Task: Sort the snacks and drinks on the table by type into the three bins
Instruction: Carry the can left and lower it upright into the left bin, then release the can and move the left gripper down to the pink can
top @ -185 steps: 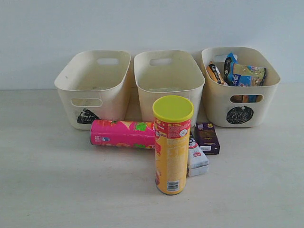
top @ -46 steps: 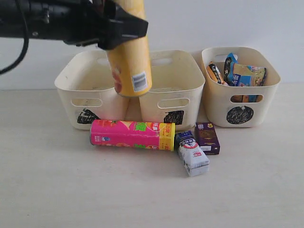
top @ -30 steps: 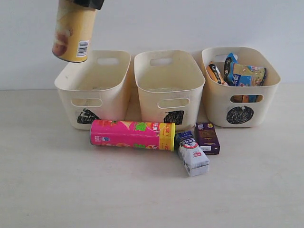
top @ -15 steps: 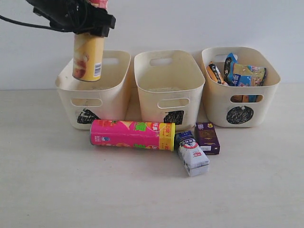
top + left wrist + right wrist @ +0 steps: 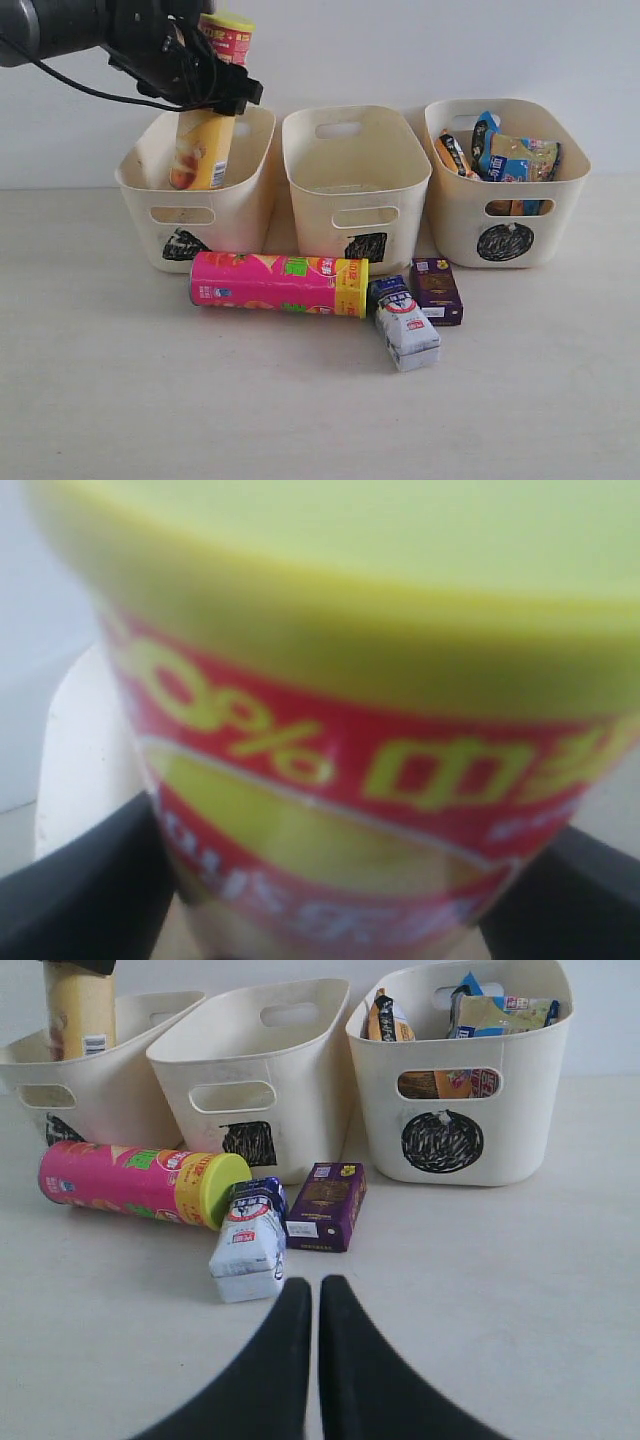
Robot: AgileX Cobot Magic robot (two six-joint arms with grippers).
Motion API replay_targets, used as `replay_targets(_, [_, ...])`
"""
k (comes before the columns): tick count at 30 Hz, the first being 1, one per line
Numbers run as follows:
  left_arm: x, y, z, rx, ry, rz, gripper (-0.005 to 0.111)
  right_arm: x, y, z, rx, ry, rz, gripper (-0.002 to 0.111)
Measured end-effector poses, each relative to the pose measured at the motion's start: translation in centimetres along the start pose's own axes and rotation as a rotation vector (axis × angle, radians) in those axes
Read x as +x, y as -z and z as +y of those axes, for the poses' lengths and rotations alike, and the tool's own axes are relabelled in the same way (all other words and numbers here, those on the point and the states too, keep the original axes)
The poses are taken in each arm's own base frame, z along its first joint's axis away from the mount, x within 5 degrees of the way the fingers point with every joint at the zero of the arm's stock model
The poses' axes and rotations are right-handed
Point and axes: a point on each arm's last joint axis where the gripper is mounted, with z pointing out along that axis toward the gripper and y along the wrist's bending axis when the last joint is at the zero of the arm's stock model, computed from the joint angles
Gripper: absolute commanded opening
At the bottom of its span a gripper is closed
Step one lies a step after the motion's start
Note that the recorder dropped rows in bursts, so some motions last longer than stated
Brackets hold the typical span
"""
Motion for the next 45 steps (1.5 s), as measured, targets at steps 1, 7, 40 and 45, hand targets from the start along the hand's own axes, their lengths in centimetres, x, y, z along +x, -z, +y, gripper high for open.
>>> replay_targets(1, [0.2,-0.2,-0.1,0.003,0.007,0.017,0.046,0.0,0.0,0.0,0.0,0.0,0.0,0.0])
replay_targets(7, [0.6,-0.5,-0.8,0.073,0.11,0.053,0.078,0.0,0.0,0.0,0.0,0.004,0.0,0.0])
replay_targets(40, [-3.5,11.8,0.7,0.131,0.066,0.157,0.004,0.0,0.0,0.0,0.0,0.004,0.0,0.0])
replay_targets(45, [-2.8,13.9,-0.7,0.317,0.002,0.175,0.004,0.0,0.0,0.0,0.0,0.004,0.0,0.0])
